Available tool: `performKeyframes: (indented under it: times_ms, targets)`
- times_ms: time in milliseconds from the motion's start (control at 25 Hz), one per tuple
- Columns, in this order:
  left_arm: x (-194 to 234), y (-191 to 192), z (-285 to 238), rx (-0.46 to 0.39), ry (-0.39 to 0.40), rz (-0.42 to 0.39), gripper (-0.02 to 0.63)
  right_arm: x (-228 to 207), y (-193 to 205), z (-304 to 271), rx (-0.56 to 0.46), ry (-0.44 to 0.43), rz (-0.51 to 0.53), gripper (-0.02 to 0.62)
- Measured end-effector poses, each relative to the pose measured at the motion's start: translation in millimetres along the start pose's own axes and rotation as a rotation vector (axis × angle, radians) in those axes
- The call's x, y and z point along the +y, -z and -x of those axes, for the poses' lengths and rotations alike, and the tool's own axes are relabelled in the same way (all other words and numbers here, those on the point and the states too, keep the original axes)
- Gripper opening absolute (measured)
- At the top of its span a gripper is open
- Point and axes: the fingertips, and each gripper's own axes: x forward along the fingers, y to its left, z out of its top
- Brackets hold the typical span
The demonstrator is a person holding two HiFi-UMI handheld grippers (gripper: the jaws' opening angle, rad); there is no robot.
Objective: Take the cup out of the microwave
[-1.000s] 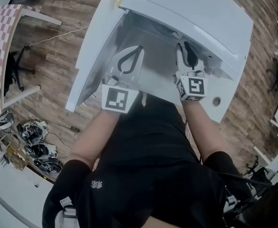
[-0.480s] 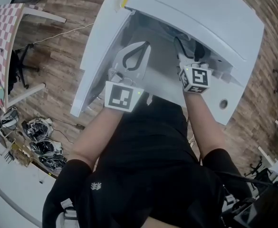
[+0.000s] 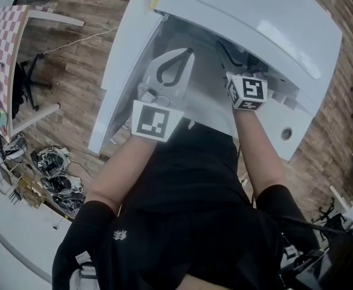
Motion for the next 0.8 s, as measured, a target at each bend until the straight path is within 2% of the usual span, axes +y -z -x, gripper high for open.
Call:
performKeyframes:
  times_ms: [280,640,800]
  targets:
    - [6.5,0.7,-6.5,0.006,-0.002,0.022,0.006,0.1,-0.3,-17.7,0.001,-0.003,0.002,0.41]
    - [13.6,3.4,-15.9,0.02,-0.004,0.012,0.006,-6.1,6.1,-33.2,0.024,0.008,0.029,0.411]
    - [17.1,6.2,-14.8,0.028,-0.023,0.046,0.006,-2.6,9.9,-38.4,0.053,-0.008,0.07,0.41]
